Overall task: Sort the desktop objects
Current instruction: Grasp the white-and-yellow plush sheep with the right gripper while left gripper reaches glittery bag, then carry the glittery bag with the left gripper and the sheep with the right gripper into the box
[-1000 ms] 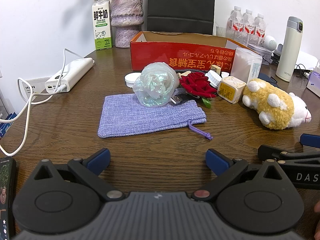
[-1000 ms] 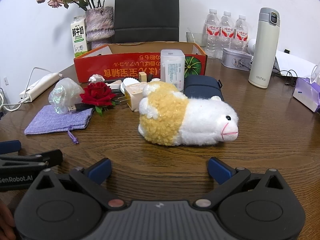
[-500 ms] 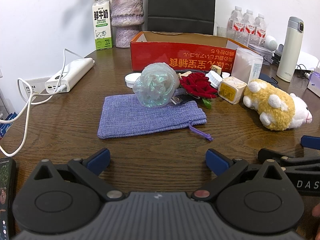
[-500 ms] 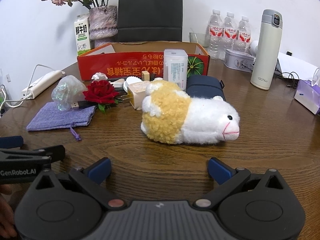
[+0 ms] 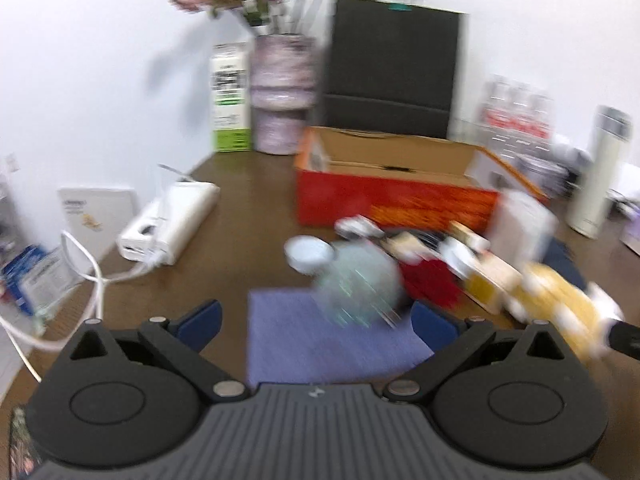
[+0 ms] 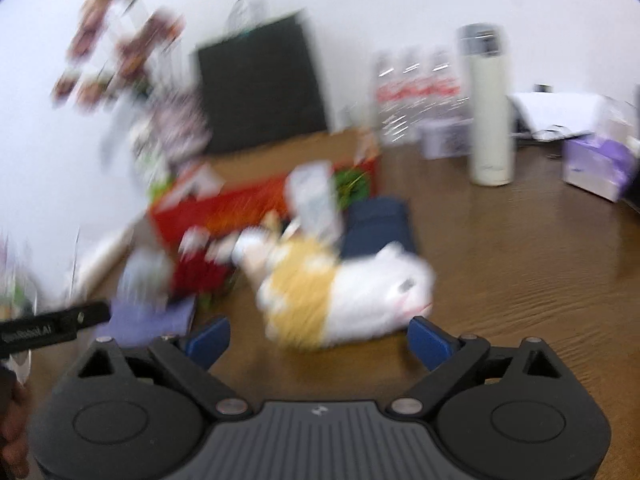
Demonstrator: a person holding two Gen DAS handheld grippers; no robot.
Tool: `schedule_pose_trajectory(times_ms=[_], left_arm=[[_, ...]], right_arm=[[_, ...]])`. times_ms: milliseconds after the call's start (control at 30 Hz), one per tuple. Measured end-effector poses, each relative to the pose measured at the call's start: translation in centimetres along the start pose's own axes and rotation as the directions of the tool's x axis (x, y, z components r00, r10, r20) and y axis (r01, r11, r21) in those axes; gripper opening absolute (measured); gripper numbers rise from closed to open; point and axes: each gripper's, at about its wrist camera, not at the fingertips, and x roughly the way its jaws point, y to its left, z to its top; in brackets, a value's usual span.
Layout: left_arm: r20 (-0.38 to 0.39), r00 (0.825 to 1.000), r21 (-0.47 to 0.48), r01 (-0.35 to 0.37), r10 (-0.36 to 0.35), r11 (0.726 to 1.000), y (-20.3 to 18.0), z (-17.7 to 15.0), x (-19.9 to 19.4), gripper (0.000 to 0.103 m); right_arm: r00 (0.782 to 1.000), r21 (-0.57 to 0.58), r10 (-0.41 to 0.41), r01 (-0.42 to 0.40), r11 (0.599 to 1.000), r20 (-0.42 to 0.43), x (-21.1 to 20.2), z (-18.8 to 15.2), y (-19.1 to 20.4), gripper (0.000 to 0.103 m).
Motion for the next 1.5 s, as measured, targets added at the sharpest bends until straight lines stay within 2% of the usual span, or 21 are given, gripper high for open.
schedule_pose_trajectory(times_ms=[100,233,300,333,367,467,533,600,667,733,800,833,900,933,967,1000,1033,1133,1300,1400,1500], left_arm=[[-0.018,1.0,-0.038,-0.006,0.005,0.999,0.0,1.7,2.8,0.103],[-0.073,0.997,0.004,0.031,-0.031,1.0,-1.3,2.6,5.7,0.1],[-0.083,0.996,0.051,0.04,-0.036,0.998,-2.2,2.1,6.2,0.082],[-0.097,0.995,0.066,0.024,-0.018,0.998,-2.5,1.8,6.4,0.056],[-0.112,0.994,0.061,0.02,-0.014,0.998,-2.5,1.5,6.2,0.039],[-0.074,0.997,0.055,0.039,-0.035,0.998,-2.5,0.7,3.6,0.035],[-0.06,0.998,0.06,0.032,-0.028,0.998,-2.5,0.3,1.5,0.035],[-0.056,0.996,0.057,0.075,-0.072,0.996,-2.3,-0.2,-1.0,0.035],[-0.069,0.985,0.052,0.161,-0.158,0.986,-2.3,-1.1,-4.1,0.035],[-0.113,0.966,0.078,0.243,-0.234,0.967,-2.7,-2.7,-6.2,0.035],[-0.164,0.952,0.101,0.275,-0.257,0.956,-3.3,-4.4,-7.0,0.036],[-0.172,0.953,0.106,0.268,-0.248,0.958,-3.5,-5.2,-7.1,0.037],[-0.186,0.955,0.116,0.256,-0.232,0.96,-3.6,-6.2,-6.9,0.049],[-0.195,0.954,0.108,0.253,-0.229,0.961,-3.4,-6.5,-6.7,0.066],[-0.197,0.954,0.095,0.246,-0.224,0.965,-3.1,-6.9,-6.8,0.078],[-0.189,0.956,0.082,0.243,-0.224,0.967,-2.8,-7.0,-7.1,0.079],[-0.18,0.957,0.079,0.246,-0.229,0.966,-2.5,-7.1,-7.4,0.08],[-0.132,0.961,0.045,0.249,-0.241,0.967,-1.3,-6.8,-7.9,0.093],[-0.147,0.949,0.007,0.284,-0.28,0.959,-1.4,-6.4,-5.9,0.091],[-0.141,0.941,-0.026,0.308,-0.309,0.951,-1.9,-6.7,-5.8,0.078],[-0.14,0.92,0.01,0.371,-0.366,0.928,-1.4,-6.9,-6.4,0.079]], right_arm=[[1.0,0.173,-0.016,0.019,0.985,-0.016,1.8,1.3,-2.2,0.085],[0.996,0.352,-0.026,0.055,0.934,-0.084,4.9,2.1,-4.0,0.079],[0.995,0.395,-0.007,0.047,0.917,-0.102,6.1,2.1,-4.4,0.069],[0.993,0.39,-0.016,0.06,0.919,-0.114,6.5,1.9,-4.4,0.055],[0.992,0.388,-0.007,0.054,0.92,-0.123,6.7,1.7,-4.5,0.054],[0.992,0.369,0.037,0.011,0.929,-0.123,6.1,1.6,-5.1,0.05],[0.99,0.342,0.054,-0.007,0.94,-0.128,5.1,1.5,-5.0,0.047],[0.982,0.276,0.105,-0.058,0.959,-0.158,3.6,1.4,-4.3,0.046],[0.96,0.143,0.181,-0.153,0.978,-0.215,2.2,1.2,-2.9,0.046],[0.927,-0.01,0.246,-0.259,0.966,-0.285,0.8,0.9,-1.2,0.048],[0.904,-0.1,0.247,-0.298,0.949,-0.349,0.0,0.6,-0.3,0.05],[0.9,-0.14,0.233,-0.302,0.943,-0.37,0.0,0.6,0.0,0.052],[0.918,-0.169,0.174,-0.246,0.954,-0.356,0.6,0.9,0.3,0.056],[0.929,-0.155,0.135,-0.198,0.968,-0.346,0.9,1.1,0.2,0.066],[0.939,-0.139,0.085,-0.139,0.981,-0.334,1.0,1.3,0.2,0.072],[0.945,-0.127,0.055,-0.101,0.987,-0.323,0.5,1.2,0.2,0.078],[0.949,-0.112,0.046,-0.085,0.99,-0.311,0.1,1.1,-0.1,0.076],[0.952,-0.019,0.069,-0.078,0.997,-0.298,-2.4,0.3,-0.8,0.077],[0.941,0.125,0.138,-0.104,0.987,-0.309,-1.6,-0.6,-0.4,0.078],[0.96,0.08,0.057,-0.036,0.996,-0.274,0.6,0.0,1.5,0.08],[0.973,0.027,0.062,-0.058,0.998,-0.224,1.2,1.8,2.6,0.08]])
